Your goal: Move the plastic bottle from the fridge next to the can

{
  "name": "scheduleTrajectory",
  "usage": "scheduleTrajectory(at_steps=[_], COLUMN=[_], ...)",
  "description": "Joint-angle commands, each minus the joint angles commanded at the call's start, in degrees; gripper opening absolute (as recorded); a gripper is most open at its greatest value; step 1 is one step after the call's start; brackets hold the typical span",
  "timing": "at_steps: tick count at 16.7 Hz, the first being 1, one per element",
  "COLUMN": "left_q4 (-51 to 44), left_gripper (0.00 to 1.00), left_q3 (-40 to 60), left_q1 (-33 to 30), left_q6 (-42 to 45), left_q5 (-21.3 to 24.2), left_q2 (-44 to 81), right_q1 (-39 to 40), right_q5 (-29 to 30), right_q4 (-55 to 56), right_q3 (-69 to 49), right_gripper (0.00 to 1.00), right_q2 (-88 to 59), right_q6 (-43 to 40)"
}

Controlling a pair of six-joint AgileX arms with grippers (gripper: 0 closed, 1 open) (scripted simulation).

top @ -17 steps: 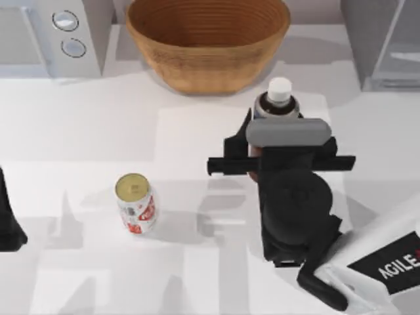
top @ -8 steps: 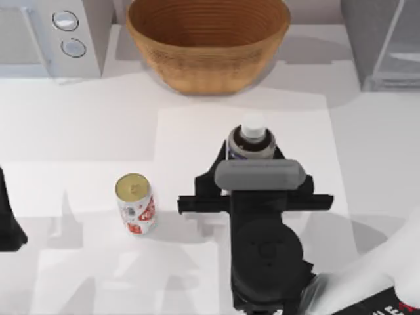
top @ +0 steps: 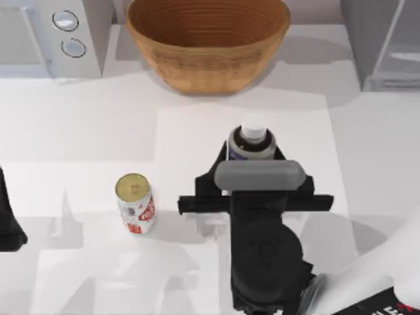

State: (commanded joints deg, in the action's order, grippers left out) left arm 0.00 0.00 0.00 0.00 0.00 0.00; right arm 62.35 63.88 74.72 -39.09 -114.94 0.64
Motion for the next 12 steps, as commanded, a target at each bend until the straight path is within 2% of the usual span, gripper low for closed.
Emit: scheduleTrajectory(at_steps=[12], left_q4=[0.0], left_gripper=[1.00], left_q3=[0.0], left_q1=[0.0], left_q6=[0.0], left_q5=[0.0], left_q2=[0.0], right_q1=[0.0], right_q5=[0.0], right_q4=[0.0], right_q3=[0.0], right_gripper=[0.98], right_q2=[0.0], right_q6=[0.0])
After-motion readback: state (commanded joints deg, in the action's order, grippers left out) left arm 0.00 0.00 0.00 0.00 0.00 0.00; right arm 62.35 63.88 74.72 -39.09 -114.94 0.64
